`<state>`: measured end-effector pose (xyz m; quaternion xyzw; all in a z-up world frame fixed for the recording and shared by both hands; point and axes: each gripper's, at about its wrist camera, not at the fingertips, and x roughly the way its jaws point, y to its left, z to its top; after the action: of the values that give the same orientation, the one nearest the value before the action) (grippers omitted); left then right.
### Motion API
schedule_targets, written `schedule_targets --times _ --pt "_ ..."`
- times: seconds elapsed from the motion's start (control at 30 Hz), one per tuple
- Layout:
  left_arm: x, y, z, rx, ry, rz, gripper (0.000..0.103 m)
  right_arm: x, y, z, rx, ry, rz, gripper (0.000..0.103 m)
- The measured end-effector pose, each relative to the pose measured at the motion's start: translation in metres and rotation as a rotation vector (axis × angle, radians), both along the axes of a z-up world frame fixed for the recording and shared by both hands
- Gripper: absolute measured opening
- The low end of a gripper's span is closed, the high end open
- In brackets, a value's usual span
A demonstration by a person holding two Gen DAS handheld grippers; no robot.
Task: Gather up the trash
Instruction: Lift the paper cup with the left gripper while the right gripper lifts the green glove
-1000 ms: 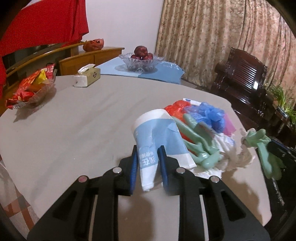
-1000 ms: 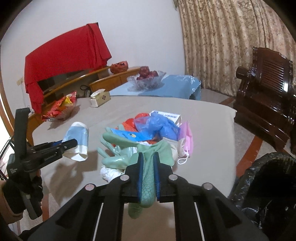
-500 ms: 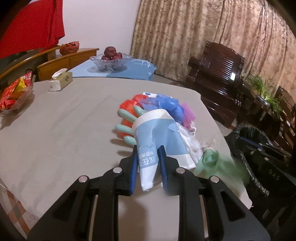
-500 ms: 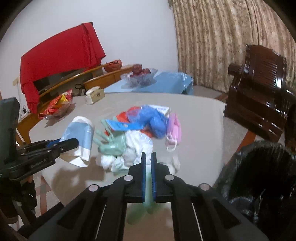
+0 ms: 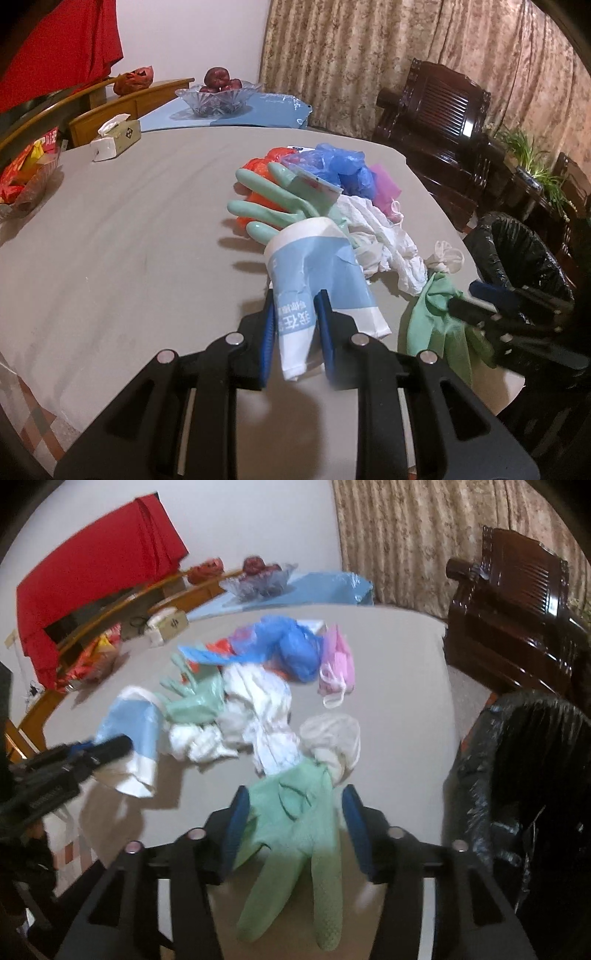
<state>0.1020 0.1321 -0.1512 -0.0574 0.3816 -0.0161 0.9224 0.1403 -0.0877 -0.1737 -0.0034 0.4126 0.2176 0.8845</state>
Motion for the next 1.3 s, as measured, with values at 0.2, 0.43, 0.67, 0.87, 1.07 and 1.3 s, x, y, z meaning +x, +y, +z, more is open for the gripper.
schedule_targets --times 0.2,0.43,0.67,0.87,1.07,1.3 --pt "0.002 0.001 -0.001 0.0 0.004 0.002 0.021 0.005 0.005 -0.018 0.011 0.051 0.019 0.016" --pt "0.003 -0.003 0.003 0.003 -0.001 0.002 0.021 -0.006 -0.007 0.018 0.009 -0.058 0.005 0.011" --pt "0.005 -0.018 0.018 0.001 -0.032 -0.031 0.021 -0.023 -0.027 0.063 0.039 -0.16 -0.016 0.011" --pt "0.011 -0.046 0.032 -0.004 -0.068 -0.097 0.021 -0.035 -0.062 0.088 0.027 -0.217 -0.1 0.011" --pt "0.023 -0.101 0.043 -0.022 -0.103 -0.215 0.021 -0.038 -0.116 0.094 0.001 -0.221 -0.238 0.011" --pt "0.039 -0.181 0.042 -0.065 -0.093 -0.382 0.021 -0.043 -0.175 0.078 -0.035 -0.188 -0.376 0.011"
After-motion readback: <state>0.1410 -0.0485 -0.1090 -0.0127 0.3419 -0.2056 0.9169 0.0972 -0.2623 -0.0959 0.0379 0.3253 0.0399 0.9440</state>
